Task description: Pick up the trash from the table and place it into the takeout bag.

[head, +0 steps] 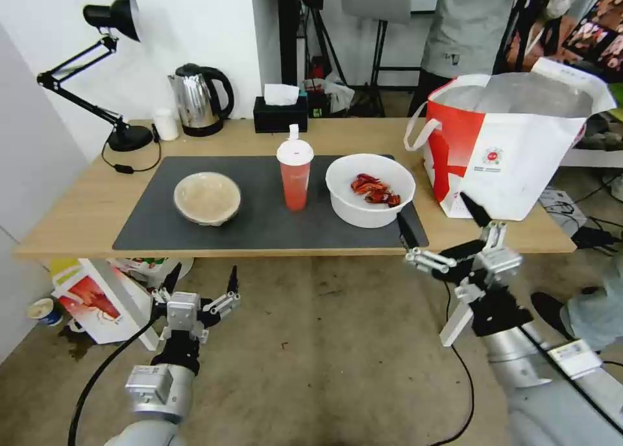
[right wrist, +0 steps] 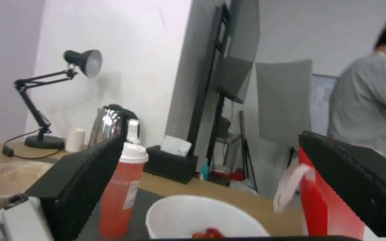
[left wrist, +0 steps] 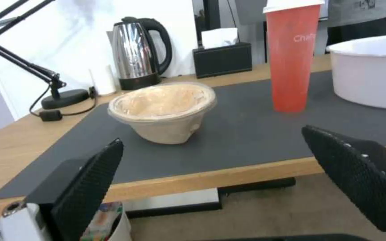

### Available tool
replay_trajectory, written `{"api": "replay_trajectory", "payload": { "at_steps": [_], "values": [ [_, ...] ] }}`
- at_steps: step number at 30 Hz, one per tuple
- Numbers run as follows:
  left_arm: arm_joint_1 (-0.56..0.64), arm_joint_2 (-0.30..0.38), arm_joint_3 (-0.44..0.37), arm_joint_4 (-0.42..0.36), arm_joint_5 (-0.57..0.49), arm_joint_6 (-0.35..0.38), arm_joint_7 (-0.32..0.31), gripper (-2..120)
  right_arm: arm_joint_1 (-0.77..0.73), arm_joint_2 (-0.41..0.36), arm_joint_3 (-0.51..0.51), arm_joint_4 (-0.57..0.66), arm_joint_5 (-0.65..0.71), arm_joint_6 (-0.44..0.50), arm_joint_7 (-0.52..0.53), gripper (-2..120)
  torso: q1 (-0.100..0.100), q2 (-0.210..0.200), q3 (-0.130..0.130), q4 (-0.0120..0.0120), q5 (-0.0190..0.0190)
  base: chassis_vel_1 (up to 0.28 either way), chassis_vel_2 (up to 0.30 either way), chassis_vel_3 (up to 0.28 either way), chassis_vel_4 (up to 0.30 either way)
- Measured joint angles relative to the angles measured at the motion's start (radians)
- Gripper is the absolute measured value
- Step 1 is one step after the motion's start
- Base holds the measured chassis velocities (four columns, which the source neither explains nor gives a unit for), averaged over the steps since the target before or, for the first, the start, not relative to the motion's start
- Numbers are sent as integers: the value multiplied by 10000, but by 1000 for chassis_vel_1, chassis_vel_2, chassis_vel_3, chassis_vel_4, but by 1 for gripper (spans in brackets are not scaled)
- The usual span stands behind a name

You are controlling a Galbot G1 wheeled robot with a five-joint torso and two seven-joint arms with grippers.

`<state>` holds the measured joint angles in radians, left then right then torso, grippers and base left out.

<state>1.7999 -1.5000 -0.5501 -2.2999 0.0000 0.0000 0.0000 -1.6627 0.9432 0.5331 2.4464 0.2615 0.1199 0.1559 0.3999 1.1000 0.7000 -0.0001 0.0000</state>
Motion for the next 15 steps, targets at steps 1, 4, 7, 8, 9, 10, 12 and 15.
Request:
{"api": "replay_trajectory", "payload": {
  "at_steps": [1,4,7,8,9,10,12,15],
  "values": [
    [0,0,0,0,0,0,0,100,113,-317,198,3,193,-34,-61,100,1,0,0,1,2,0,0,0,0],
    [0,0,0,0,0,0,0,100,325,-961,577,5,643,-144,-229,100,1,0,1,1,2,0,0,0,0],
    [0,1,0,0,0,0,0,100,519,-1705,929,41,1205,-394,-424,100,0,0,1,1,2,0,0,0,0],
    [0,-1,0,0,0,0,0,100,589,-1968,1095,74,1501,-510,-558,100,1,-1,0,3,-1,0,0,0,0],
    [0,1,0,0,0,0,0,100,658,-2269,1260,138,1922,-609,-735,100,1,0,1,-2,6,0,0,0,0],
    [0,0,0,0,0,0,0,100,733,-2582,1395,279,2330,-735,-851,100,0,0,0,1,-3,0,0,0,0],
    [0,0,0,0,0,0,0,100,771,-2789,1465,399,2618,-866,-893,100,1,0,1,2,-1,0,0,0,0],
    [0,0,0,0,0,0,0,100,837,-3348,1573,552,3262,-1081,-1002,100,1,0,0,0,0,0,0,0,0]
  ]
}}
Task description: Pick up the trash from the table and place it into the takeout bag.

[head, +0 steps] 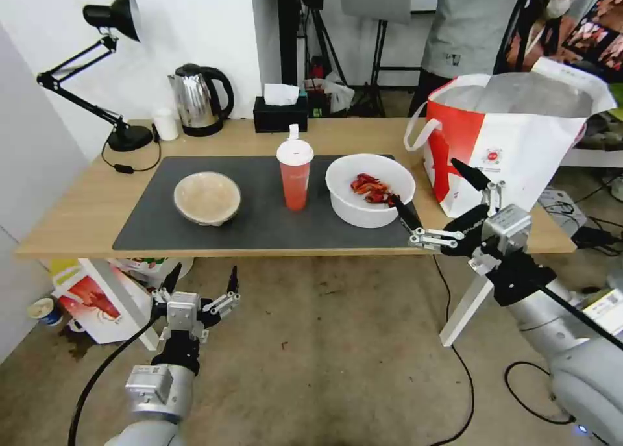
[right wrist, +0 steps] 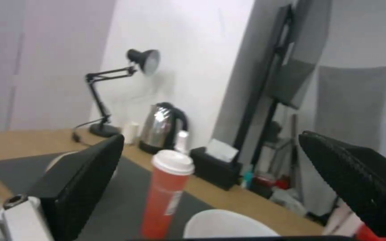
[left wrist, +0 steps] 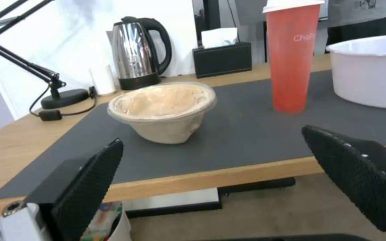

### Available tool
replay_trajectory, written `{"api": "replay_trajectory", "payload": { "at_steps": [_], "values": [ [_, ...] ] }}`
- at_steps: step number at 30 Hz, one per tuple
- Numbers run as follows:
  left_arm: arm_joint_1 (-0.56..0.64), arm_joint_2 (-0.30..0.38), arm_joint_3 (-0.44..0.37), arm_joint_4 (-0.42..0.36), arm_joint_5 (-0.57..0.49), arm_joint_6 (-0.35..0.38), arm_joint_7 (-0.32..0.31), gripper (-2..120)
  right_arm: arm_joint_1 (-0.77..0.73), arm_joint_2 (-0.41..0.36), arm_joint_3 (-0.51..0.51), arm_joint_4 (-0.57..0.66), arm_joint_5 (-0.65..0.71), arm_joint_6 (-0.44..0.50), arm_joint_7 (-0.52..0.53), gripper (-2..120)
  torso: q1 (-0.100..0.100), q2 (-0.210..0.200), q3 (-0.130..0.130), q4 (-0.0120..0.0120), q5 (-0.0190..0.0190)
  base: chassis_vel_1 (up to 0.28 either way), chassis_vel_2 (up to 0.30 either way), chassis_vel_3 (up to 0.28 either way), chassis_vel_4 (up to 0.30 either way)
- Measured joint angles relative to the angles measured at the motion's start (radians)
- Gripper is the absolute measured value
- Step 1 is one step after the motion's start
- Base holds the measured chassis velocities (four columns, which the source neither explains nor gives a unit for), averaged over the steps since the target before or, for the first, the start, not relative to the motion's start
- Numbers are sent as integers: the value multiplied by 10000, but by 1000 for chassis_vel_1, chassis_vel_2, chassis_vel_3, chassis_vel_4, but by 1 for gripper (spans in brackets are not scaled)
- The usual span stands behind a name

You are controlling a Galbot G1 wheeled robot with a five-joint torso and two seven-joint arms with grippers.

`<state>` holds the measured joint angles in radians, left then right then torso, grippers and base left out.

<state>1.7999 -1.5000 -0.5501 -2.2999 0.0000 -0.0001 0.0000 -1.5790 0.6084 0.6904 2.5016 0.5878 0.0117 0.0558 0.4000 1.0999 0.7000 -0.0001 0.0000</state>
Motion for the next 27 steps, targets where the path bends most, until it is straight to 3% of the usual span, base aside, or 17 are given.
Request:
{"api": "replay_trajectory", "payload": {
  "at_steps": [14,18,21,27],
  "values": [
    [0,0,1,0,0,0,0,100,1049,-2661,444,-635,2474,-289,-820,100,0,0,0,1,1,0,0,0,0],
    [0,0,0,0,0,0,0,100,1960,-3353,161,-1196,3259,-305,-1408,100,0,0,0,1,0,0,0,0,0],
    [0,1,0,0,0,0,0,100,2909,-4412,-114,-2024,4021,-305,-2356,100,1,0,1,2,0,0,0,0,0],
    [0,0,0,0,0,0,0,100,3550,-5749,-152,-3282,4590,-193,-3602,100,0,0,0,1,-1,0,0,0,0]
  ]
}}
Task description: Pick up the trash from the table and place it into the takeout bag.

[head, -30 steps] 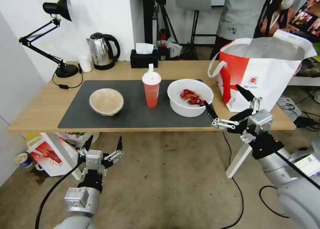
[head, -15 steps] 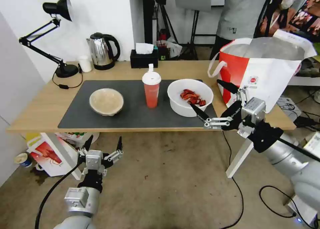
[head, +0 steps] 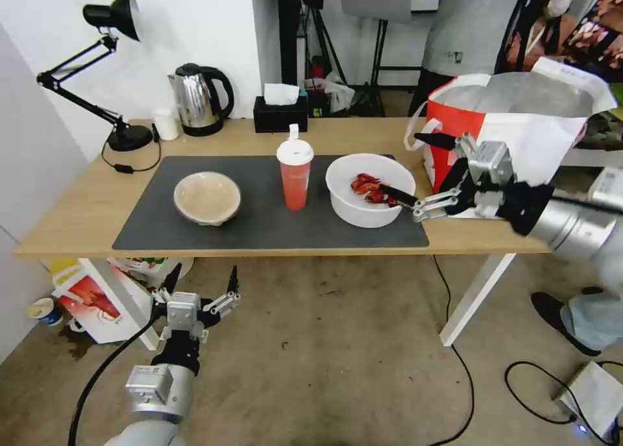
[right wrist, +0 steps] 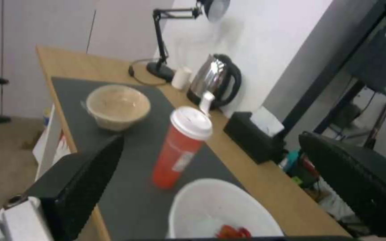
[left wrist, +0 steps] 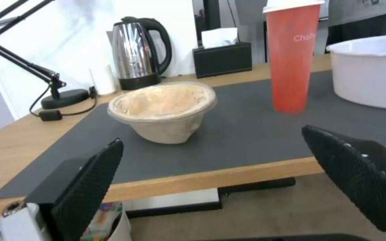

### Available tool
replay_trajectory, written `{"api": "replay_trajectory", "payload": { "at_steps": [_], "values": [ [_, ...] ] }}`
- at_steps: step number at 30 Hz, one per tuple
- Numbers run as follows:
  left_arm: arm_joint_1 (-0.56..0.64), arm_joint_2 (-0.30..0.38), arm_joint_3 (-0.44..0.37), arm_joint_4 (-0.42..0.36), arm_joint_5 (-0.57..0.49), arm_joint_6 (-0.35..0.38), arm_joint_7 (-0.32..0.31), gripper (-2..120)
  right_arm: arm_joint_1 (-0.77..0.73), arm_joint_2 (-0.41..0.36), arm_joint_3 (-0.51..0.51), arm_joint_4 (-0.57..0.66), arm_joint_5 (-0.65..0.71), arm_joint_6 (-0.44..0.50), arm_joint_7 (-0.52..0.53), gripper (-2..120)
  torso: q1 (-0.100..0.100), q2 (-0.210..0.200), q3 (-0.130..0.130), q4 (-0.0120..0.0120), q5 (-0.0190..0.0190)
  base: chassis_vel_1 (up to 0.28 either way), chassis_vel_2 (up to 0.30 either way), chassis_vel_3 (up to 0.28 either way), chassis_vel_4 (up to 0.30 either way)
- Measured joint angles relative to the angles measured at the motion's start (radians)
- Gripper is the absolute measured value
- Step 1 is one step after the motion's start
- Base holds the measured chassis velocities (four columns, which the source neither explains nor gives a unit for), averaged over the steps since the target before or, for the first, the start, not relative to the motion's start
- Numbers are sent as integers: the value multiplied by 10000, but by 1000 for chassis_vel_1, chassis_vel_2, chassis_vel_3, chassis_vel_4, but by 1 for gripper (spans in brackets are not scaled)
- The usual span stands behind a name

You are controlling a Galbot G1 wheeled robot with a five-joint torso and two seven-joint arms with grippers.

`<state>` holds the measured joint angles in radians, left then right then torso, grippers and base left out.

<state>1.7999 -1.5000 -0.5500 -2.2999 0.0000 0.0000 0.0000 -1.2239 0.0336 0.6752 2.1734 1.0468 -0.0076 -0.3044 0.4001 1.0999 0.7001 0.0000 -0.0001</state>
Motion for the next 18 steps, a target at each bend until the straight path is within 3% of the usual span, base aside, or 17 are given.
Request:
{"api": "replay_trajectory", "payload": {
  "at_steps": [10,12,18],
  "values": [
    [-1,0,0,0,0,0,0,100,-575,-934,622,-1218,328,215,-1357,100,0,0,-1,-2,4,0,0,0,0],
    [0,1,0,0,0,0,0,100,-1164,-1502,1393,-1479,613,219,-2036,100,0,0,-1,-1,1,0,0,0,0],
    [0,0,0,0,0,0,0,100,-1598,-2503,2059,-1694,1075,221,-2697,100,0,1,-1,0,2,0,0,0,0]
  ]
}}
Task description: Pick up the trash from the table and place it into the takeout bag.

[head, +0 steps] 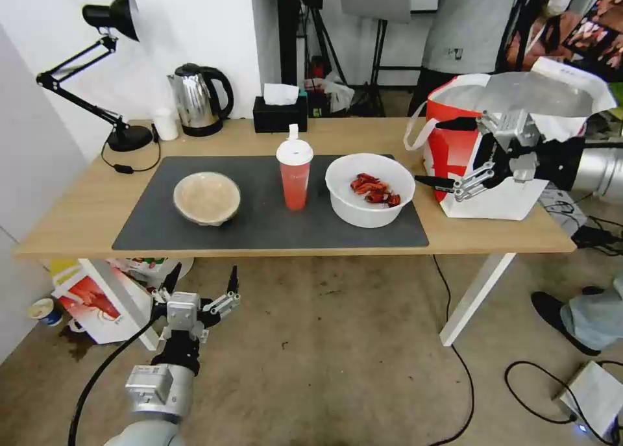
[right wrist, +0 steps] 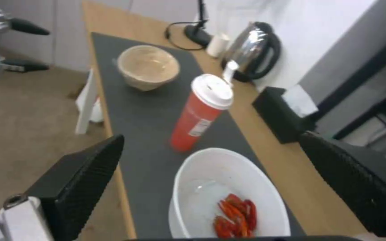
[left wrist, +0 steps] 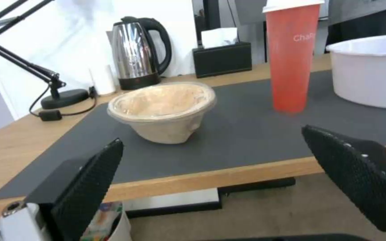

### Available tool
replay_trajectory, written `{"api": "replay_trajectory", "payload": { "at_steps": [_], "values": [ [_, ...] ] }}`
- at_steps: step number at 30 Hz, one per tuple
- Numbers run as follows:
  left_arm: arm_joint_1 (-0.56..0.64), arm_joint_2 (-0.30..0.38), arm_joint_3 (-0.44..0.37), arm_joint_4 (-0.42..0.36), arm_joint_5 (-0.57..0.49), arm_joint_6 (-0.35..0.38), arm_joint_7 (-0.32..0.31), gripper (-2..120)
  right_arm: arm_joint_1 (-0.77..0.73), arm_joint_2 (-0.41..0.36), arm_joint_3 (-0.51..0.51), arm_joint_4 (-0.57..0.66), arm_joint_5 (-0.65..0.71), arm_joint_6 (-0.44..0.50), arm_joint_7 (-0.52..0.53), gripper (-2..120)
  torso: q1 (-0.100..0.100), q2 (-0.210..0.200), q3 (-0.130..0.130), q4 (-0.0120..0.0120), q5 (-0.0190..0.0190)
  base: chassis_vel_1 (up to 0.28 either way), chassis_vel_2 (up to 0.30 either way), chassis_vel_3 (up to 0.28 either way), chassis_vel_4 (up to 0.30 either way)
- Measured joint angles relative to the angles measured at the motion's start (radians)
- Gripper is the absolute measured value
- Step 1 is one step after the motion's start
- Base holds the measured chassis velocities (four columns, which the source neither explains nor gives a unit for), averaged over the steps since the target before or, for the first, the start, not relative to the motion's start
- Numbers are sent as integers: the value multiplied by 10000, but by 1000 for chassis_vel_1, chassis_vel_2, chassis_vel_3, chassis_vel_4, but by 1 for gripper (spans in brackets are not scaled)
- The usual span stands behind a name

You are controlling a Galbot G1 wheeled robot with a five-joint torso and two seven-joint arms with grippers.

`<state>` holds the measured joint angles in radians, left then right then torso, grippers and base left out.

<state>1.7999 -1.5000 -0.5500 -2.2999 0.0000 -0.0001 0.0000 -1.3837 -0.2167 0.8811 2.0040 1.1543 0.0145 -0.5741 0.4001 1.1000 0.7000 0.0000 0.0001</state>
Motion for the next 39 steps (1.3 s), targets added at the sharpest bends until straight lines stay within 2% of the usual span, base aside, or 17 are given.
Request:
{"api": "replay_trajectory", "payload": {
  "at_steps": [4,7,12,22,29,33,39],
  "values": [
    [0,0,0,0,0,0,0,100,-100,-1057,361,-263,604,-23,-1063,100,-1,1,0,0,-2,0,0,0,0],
    [0,0,0,0,0,0,0,100,-214,-1501,727,-281,984,-36,-1381,100,0,0,0,1,-3,0,0,0,0],
    [0,0,0,0,0,0,0,100,-236,-1941,1269,57,1671,-145,-1381,100,-1,0,0,1,-5,0,0,0,0],
    [0,0,0,0,0,0,0,100,-102,-2516,1392,434,1696,-165,-1525,100,-1,0,0,-1,-1,0,0,0,0],
    [0,1,-1,0,0,0,0,100,-319,-3899,1563,-169,1806,-215,-2086,100,-1,1,-1,0,-5,0,0,0,0],
    [0,0,0,0,0,0,0,100,-593,-4405,1529,-466,1798,-296,-2192,100,-1,0,0,1,-3,0,0,0,0],
    [0,0,0,0,0,0,0,100,-1147,-4524,1526,-510,1599,-678,-1998,100,-1,0,0,-1,2,0,0,0,0]
  ]
}}
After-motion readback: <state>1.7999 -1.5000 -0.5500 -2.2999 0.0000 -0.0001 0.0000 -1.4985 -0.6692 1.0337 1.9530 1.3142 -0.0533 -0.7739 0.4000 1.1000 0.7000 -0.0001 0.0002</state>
